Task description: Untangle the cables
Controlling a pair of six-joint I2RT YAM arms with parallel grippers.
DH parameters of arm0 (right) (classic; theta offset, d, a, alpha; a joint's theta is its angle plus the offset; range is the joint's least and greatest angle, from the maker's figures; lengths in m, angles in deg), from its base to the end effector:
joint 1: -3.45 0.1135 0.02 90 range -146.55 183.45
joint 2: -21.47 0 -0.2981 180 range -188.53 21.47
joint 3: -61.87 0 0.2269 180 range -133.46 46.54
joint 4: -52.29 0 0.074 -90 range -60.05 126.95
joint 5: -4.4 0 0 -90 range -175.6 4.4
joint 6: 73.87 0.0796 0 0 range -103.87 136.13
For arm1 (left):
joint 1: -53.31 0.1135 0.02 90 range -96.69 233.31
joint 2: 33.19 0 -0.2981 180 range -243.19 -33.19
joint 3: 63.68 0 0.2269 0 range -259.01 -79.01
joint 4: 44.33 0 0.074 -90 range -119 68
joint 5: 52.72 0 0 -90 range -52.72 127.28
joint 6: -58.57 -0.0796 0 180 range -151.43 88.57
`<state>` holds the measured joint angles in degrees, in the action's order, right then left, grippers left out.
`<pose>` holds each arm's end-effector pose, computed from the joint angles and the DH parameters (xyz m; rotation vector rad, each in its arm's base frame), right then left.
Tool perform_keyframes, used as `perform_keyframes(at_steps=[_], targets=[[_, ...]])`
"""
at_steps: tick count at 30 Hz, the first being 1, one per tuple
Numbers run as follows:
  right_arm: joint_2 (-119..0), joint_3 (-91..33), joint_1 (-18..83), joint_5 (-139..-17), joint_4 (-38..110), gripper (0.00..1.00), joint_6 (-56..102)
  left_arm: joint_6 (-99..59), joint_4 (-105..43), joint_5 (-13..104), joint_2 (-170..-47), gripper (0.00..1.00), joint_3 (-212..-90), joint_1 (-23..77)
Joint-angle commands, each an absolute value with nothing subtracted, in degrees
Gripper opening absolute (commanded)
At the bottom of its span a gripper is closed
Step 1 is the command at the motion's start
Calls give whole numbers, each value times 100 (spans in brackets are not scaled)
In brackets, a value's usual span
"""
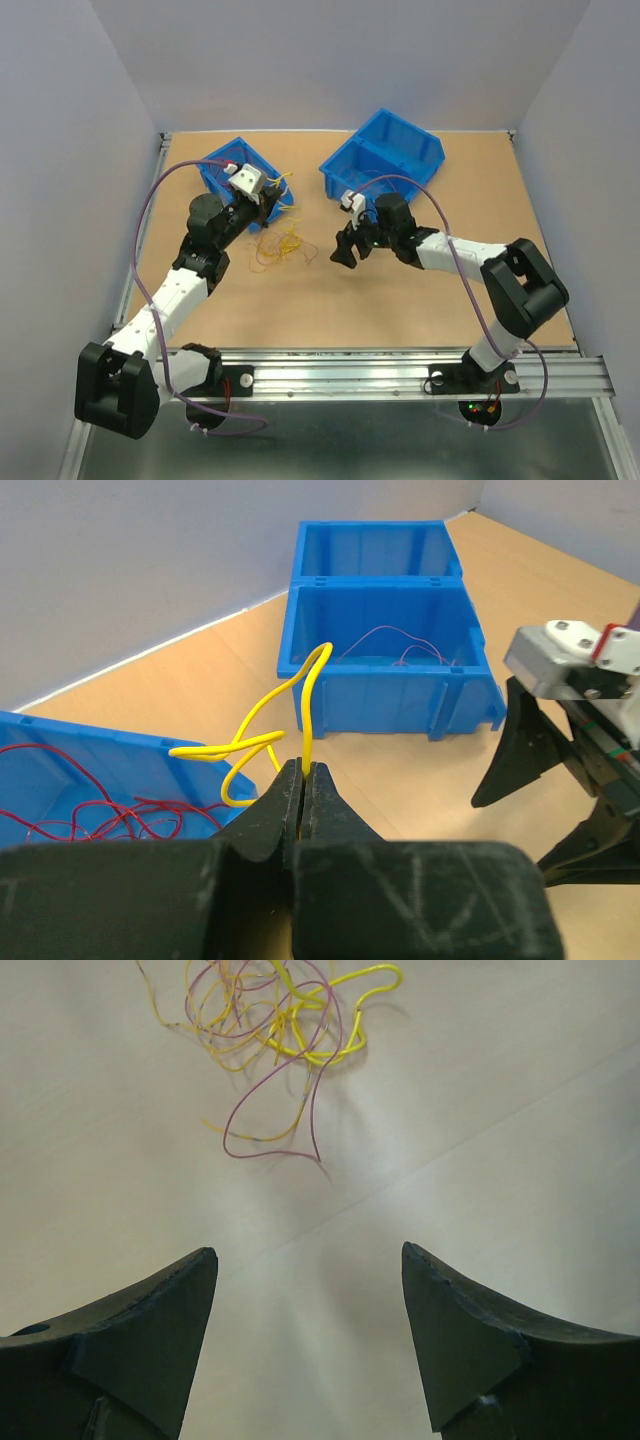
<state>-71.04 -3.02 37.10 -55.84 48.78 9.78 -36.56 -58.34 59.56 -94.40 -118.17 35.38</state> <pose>0.2749 0.2305 0.2321 -1.0241 1.8840 0.8300 0.2269 -0.1051 0.3669 0.6011 1.3412 -0.4623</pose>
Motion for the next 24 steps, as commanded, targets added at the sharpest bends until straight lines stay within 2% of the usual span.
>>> perform_keyframes(at_steps=[1, 13, 19, 22, 23, 24], targets=[[-7571, -1146, 3808, -5317, 4829, 79, 638, -3723, -6161, 5943, -9278, 0, -11874, 3512], [-8847, -2368, 4080, -5325, 4575, 73, 567, -3732, -6169, 5917, -9208, 0, -11856, 3512], [-9181, -2649, 4186, -5237, 3978, 66, 260, -3758, -6178, 5908, -9190, 0, -11848, 3512], [-9365, -2869, 4247, -5308, 3722, 53, 110, -3767, -6178, 5899, -9207, 0, -11847, 3512], [-9384, -2930, 4247, -5325, 3713, 37, 75, -3758, -6187, 5899, -9207, 0, -11839, 3512], [-9375, -2931, 4247, -5308, 3573, 26, 58, -3767, -6178, 5899, -9207, 0, -11847, 3512]])
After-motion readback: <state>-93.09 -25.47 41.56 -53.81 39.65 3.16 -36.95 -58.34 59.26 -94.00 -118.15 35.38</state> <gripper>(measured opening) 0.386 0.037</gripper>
